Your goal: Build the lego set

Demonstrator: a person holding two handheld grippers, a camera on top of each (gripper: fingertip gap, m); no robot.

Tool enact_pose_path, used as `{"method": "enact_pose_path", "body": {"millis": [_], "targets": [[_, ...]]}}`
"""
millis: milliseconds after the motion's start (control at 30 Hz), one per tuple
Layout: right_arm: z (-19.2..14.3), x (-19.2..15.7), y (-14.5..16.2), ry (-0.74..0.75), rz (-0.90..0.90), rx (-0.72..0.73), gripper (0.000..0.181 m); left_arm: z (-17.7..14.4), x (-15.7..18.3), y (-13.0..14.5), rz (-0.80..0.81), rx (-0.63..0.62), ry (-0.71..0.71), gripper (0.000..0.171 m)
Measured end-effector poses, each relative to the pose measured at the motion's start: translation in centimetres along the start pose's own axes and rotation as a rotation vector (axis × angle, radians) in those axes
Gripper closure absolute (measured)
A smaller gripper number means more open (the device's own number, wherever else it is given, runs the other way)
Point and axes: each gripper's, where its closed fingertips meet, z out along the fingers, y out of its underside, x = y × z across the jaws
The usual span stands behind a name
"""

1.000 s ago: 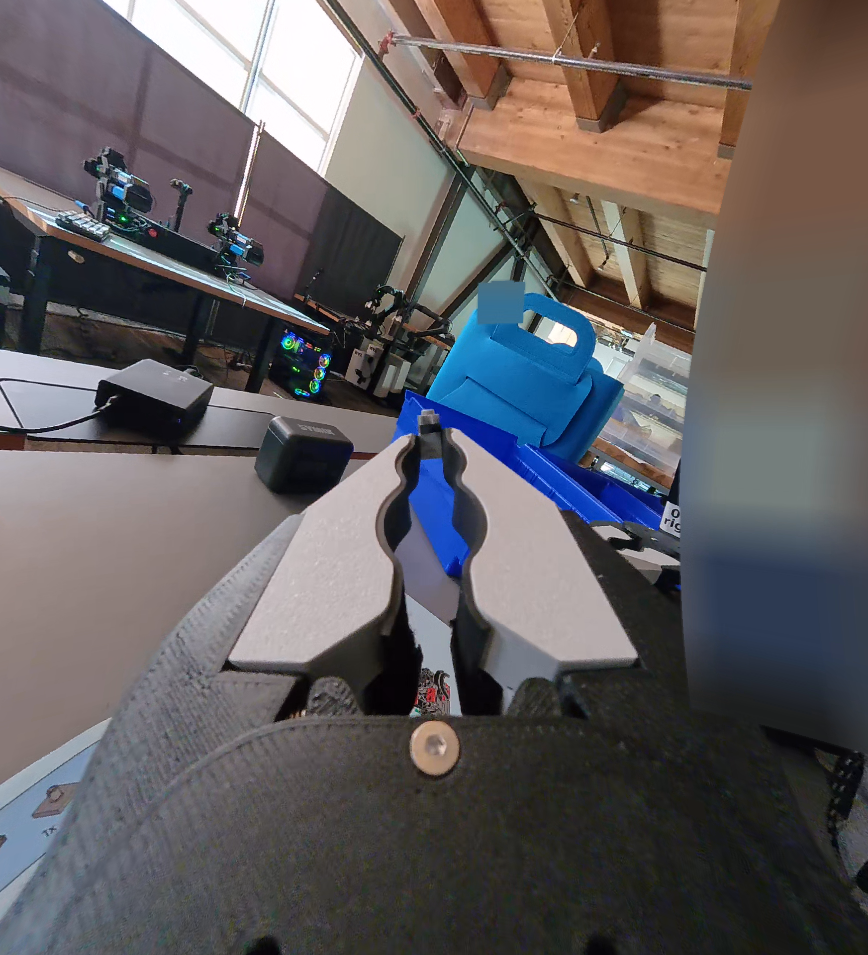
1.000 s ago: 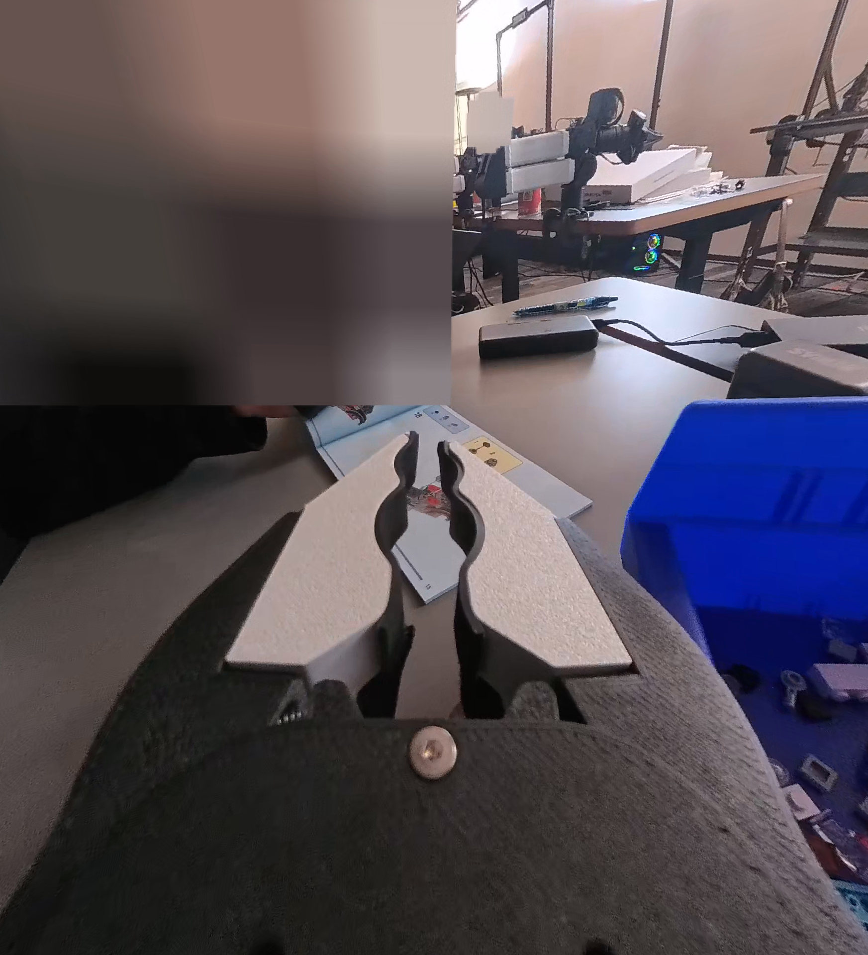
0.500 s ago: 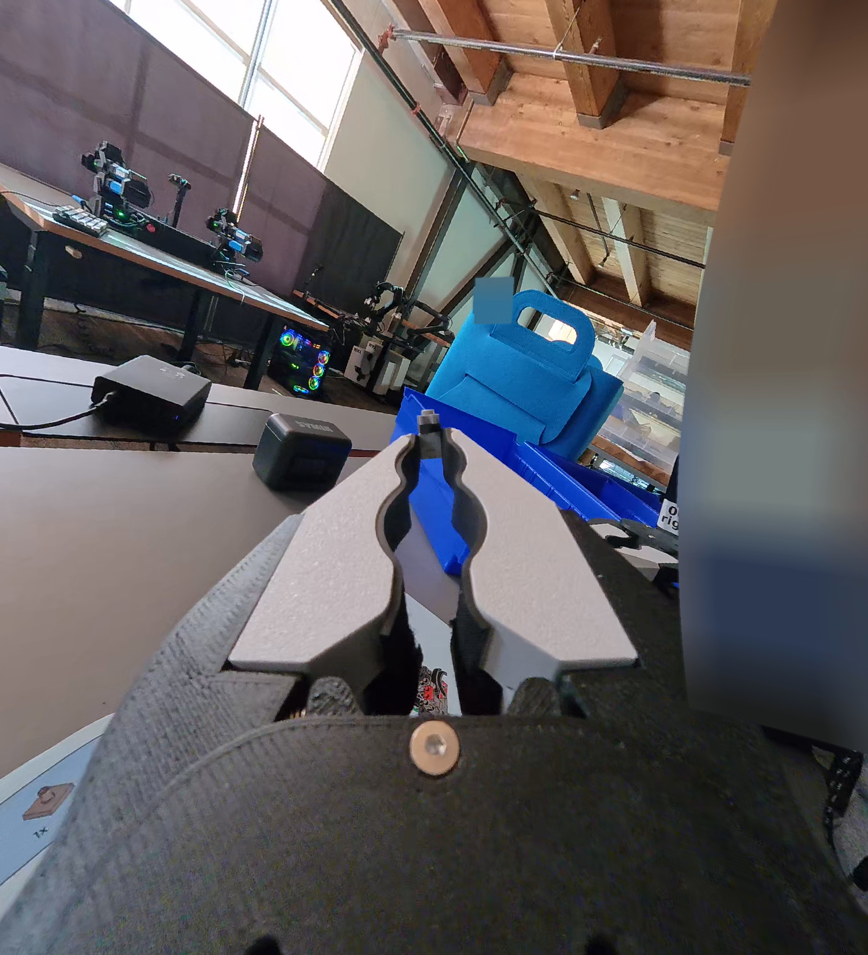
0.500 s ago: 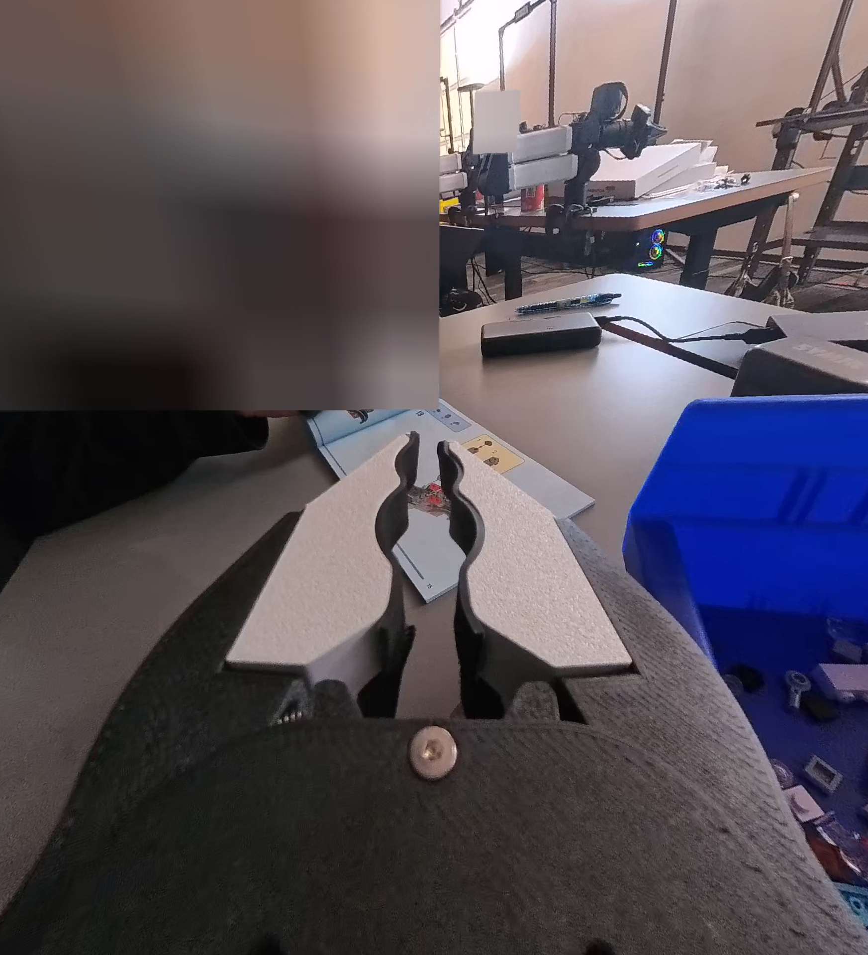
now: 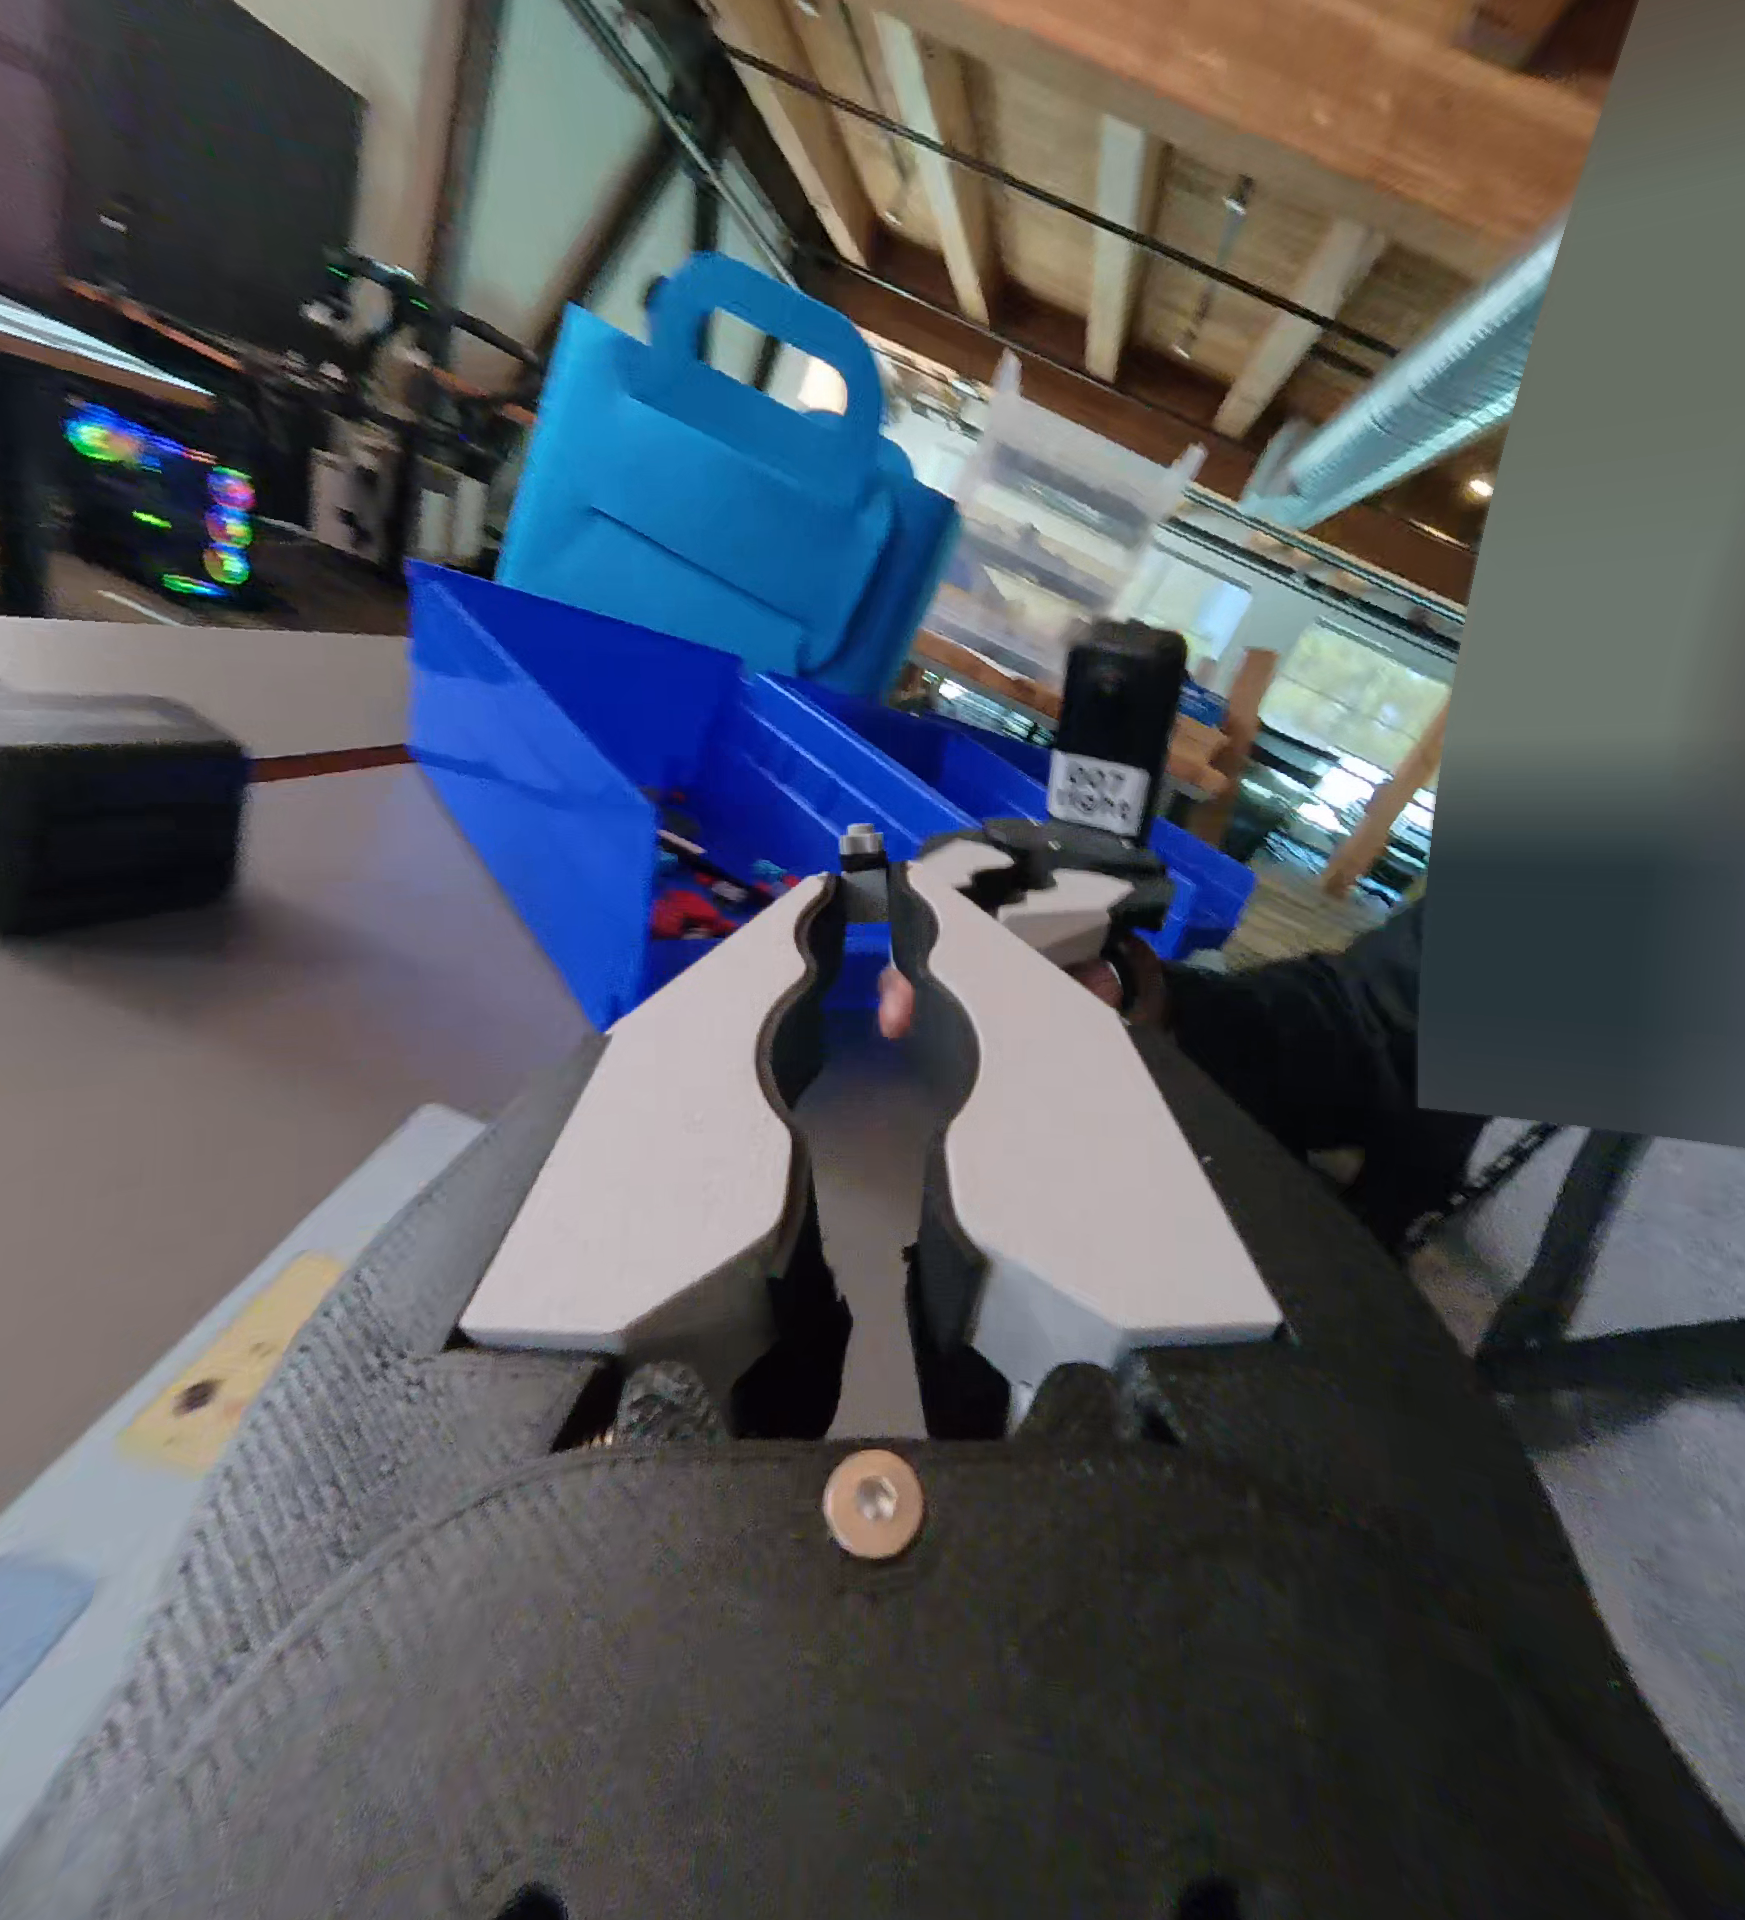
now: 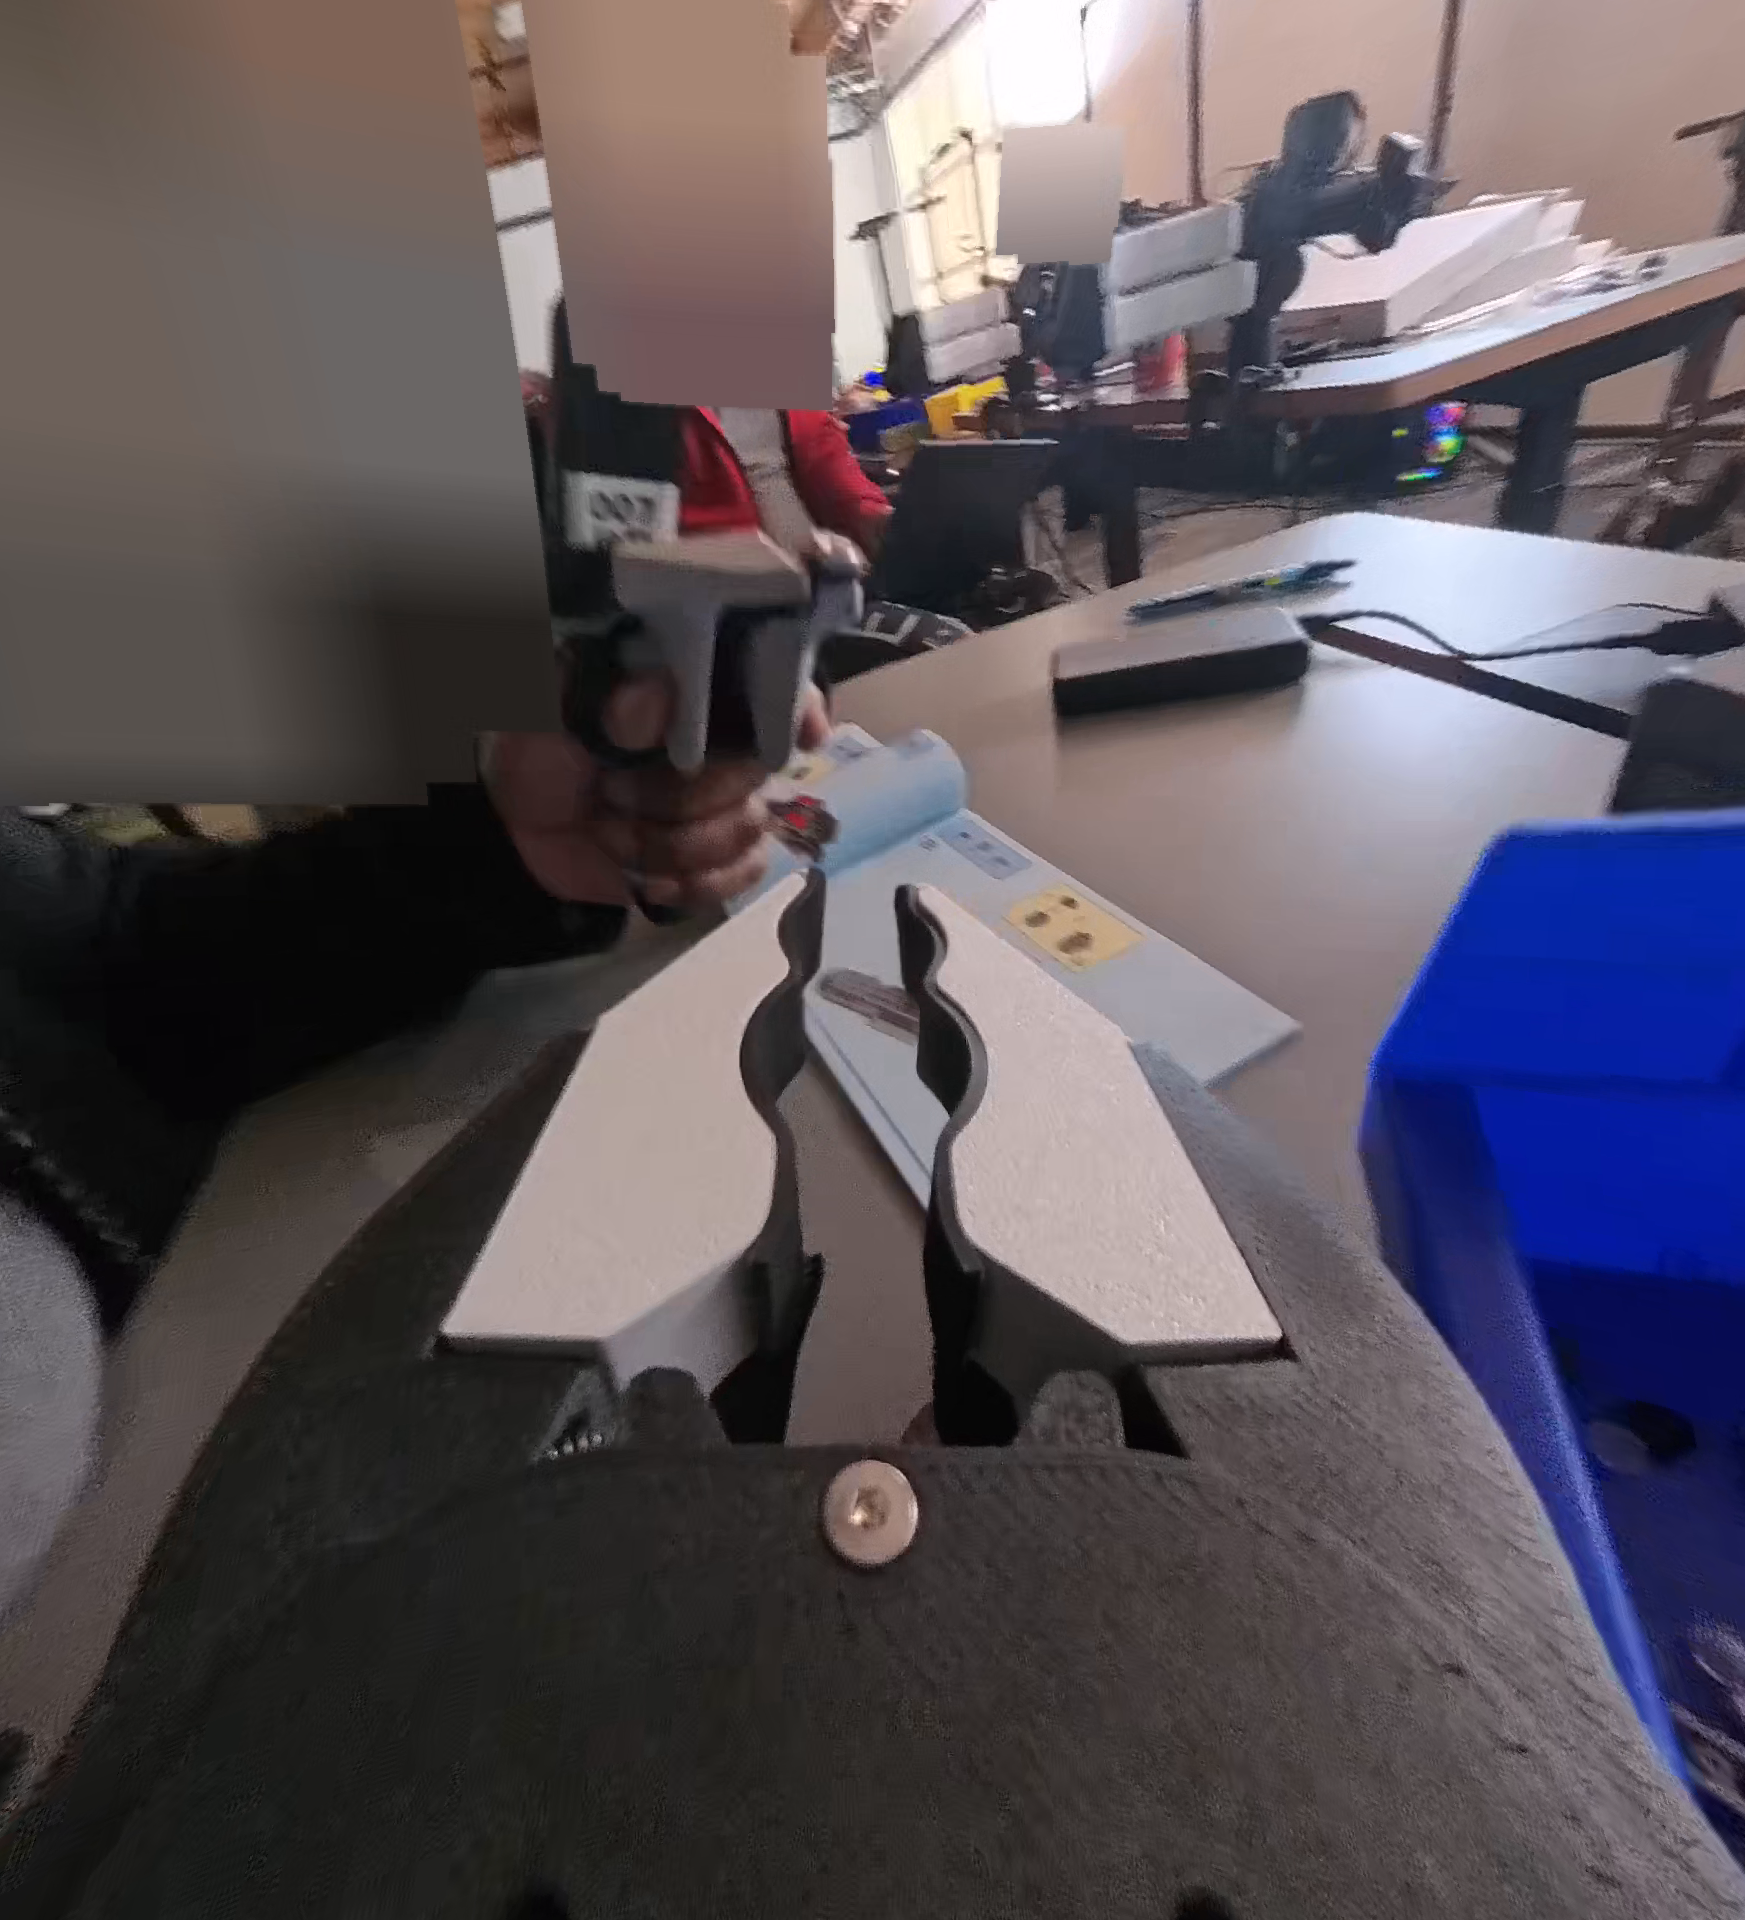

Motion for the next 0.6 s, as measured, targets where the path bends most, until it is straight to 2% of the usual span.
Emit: {"method": "enact_pose_path", "body": {"millis": [200, 367, 600], "targets": [[-1.5, -3.9, -5.5, -0.122, 0.003, 0.052, 0.164, 2.9, 6.0, 0.8, 0.063, -0.091, 0.188, 0.164], [-3.0, -7.4, -7.8, -0.19, -0.063, 0.0, 0.164, 4.1, 10.9, -0.5, 0.016, -0.086, 0.355, 0.164], [-5.8, -11.8, -10.3, -0.267, -0.06, -0.01, 0.165, 5.5, 16.4, -1.1, 0.047, -0.093, 0.416, 0.164]]}}
